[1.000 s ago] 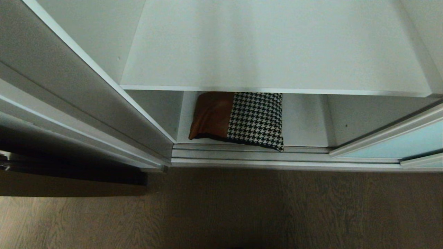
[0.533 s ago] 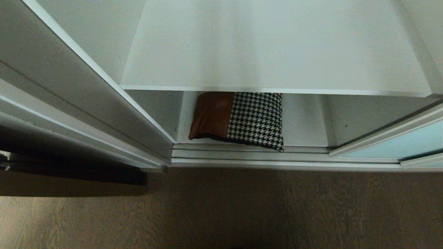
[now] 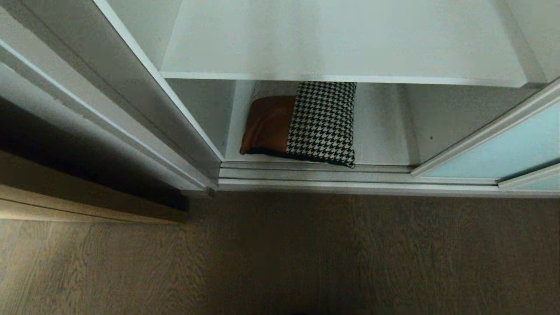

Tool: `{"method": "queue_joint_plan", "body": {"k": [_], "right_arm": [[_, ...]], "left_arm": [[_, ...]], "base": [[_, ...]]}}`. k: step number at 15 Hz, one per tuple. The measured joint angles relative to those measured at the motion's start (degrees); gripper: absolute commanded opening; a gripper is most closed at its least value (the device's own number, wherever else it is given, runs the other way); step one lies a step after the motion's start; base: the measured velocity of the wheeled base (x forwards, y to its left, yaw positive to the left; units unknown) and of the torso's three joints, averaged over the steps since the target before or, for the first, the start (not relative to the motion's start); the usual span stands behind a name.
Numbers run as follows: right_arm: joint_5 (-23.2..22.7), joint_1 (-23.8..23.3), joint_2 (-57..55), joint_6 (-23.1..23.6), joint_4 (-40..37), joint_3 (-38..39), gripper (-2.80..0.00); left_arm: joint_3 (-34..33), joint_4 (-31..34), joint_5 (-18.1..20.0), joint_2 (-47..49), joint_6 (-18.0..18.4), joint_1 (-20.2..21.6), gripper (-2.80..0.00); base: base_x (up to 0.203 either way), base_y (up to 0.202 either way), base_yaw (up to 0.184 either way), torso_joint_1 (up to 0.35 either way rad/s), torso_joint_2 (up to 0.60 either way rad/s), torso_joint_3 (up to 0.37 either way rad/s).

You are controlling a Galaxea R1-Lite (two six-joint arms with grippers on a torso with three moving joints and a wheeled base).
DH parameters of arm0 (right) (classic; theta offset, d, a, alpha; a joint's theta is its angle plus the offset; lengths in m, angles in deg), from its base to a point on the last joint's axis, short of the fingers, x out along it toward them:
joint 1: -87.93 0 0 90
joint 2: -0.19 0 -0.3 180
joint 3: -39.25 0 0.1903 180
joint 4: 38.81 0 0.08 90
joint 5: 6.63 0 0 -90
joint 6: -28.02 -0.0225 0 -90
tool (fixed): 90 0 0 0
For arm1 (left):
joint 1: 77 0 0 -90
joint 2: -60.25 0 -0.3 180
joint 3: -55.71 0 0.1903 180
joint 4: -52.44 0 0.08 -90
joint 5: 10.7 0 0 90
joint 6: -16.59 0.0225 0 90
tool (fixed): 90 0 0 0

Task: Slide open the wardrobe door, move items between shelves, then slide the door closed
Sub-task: Close the door

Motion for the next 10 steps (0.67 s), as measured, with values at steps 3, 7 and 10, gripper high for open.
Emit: {"method": "queue_joint_plan", "body": {"k": [3,7,10], "right_arm": [[0.0,0.0,0.0,0.0,0.0,0.0,-2.80],[0.0,0.0,0.0,0.0,0.0,0.0,-2.80],[0.0,0.0,0.0,0.0,0.0,0.0,-2.80]], "left_arm": [[0.0,0.0,0.0,0.0,-0.4,0.0,-2.80],[0.0,0.0,0.0,0.0,-0.5,0.0,-2.80],[0.0,0.0,0.0,0.0,-0.5,0.0,-2.80]], "base": [[-0.183,0.000,-0.001,-0.001,0.00,0.005],[-0.022,0.000,0.000,-0.003,0.00,0.002],[0.000,0.000,0.000,0.000,0.00,0.000]]}}
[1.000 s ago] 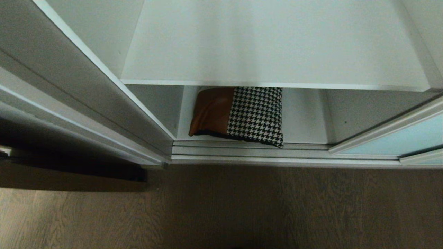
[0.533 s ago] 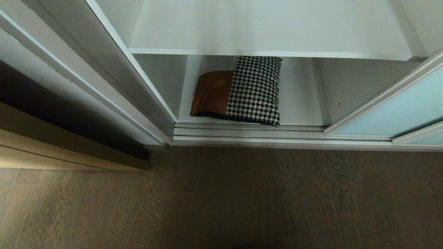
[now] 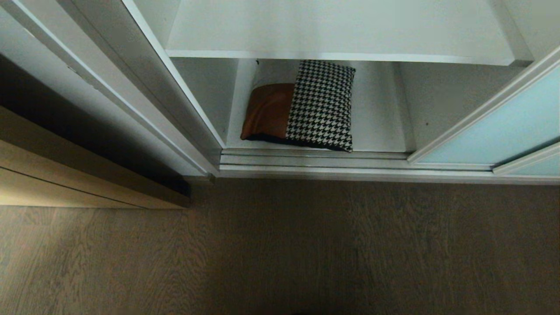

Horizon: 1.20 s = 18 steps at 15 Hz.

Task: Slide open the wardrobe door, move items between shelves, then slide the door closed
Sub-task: Close the door

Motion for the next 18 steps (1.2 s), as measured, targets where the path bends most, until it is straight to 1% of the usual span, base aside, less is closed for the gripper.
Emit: {"method": "queue_joint_plan", "body": {"k": [7,8,18], "right_arm": [[0.0,0.0,0.0,0.0,0.0,0.0,-2.80],[0.0,-0.1,0.0,0.0,0.0,0.0,-2.80],[0.0,0.0,-0.1,0.0,0.0,0.0,-2.80]], "left_arm": [[0.0,0.0,0.0,0.0,-0.1,0.0,-2.80],[0.0,0.0,0.0,0.0,-0.1,-0.1,-2.80],[0.0,0.0,-0.1,0.0,-0.1,0.0,-2.80]], "base": [[0.000,0.000,0.000,0.000,0.00,0.000],[0.004,-0.096,0.004,0.012,0.00,0.000],[0.000,-0.193,0.002,0.004,0.00,0.000]]}}
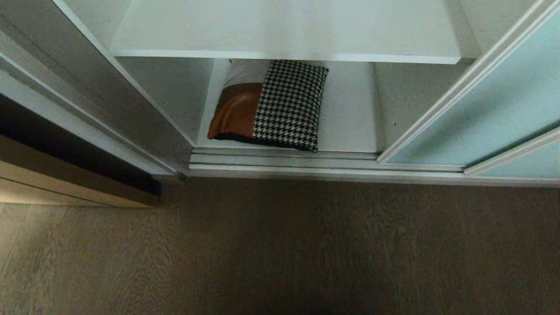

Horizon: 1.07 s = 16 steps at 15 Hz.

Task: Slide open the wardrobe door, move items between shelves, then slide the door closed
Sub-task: Close the door

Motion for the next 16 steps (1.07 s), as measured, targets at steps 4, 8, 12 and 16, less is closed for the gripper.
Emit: {"method": "queue_joint_plan", "body": {"k": [4,8,12,16], "right_arm": [[0.0,0.0,0.0,0.0,0.0,0.0,-2.80],[0.0,0.0,0.0,0.0,0.0,0.0,-2.80],[0.0,0.0,0.0,0.0,0.0,0.0,-2.80],[0.0,0.0,0.0,0.0,0.0,0.0,-2.80]], "left_arm": [[0.0,0.0,0.0,0.0,0.0,0.0,-2.80],[0.0,0.0,0.0,0.0,0.0,0.0,-2.80],[0.0,-0.1,0.1,0.0,0.0,0.0,-2.80],[0.0,-0.1,0.1,0.0,0.1,0.0,-2.80]], "base": [[0.000,-0.198,0.003,0.000,0.00,0.003],[0.000,-0.196,0.000,0.000,0.00,0.003],[0.000,-0.196,0.002,0.002,0.00,0.001],[-0.045,-0.189,0.004,0.003,0.00,0.003]]}}
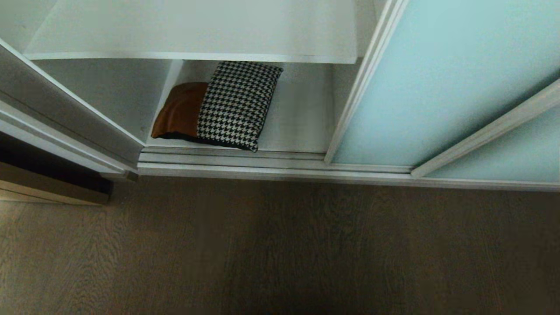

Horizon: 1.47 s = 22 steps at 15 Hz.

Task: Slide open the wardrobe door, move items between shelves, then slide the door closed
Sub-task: Close the door

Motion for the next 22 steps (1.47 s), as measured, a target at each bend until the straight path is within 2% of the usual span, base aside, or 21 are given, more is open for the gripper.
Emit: {"method": "queue_joint_plan", "body": {"k": [17,20,22], "right_arm": [[0.1,0.0,0.0,0.0,0.0,0.0,-2.80],[0.1,-0.1,0.0,1.9,-0.3,0.0,-2.80],[0.2,-0.1,0.0,0.7,-0.1,0.0,-2.80]], "left_arm": [[0.0,0.0,0.0,0.0,0.0,0.0,-2.80],[0.0,0.0,0.0,0.0,0.0,0.0,-2.80],[0.0,0.0,0.0,0.0,0.0,0.0,-2.80]], "base": [[-0.005,-0.005,0.000,0.000,0.00,0.000],[0.000,0.000,0.000,0.000,0.00,0.000],[0.000,0.000,0.000,0.000,0.00,0.000]]}}
